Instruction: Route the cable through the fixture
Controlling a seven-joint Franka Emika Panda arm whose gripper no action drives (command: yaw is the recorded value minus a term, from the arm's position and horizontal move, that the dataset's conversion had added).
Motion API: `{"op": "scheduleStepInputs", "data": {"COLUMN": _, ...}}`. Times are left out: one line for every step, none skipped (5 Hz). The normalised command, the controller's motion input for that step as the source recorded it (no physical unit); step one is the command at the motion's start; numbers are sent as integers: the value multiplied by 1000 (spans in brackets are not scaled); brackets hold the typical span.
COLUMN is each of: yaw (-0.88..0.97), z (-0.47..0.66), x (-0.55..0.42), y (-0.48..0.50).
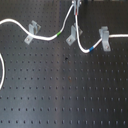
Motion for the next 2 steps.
{"op": "scheduleStepInputs", "data": {"yaw": -23, "z": 63, "x": -181, "y": 378}}
{"op": "scheduleStepInputs", "data": {"yaw": -11, "z": 74, "x": -131, "y": 348}}
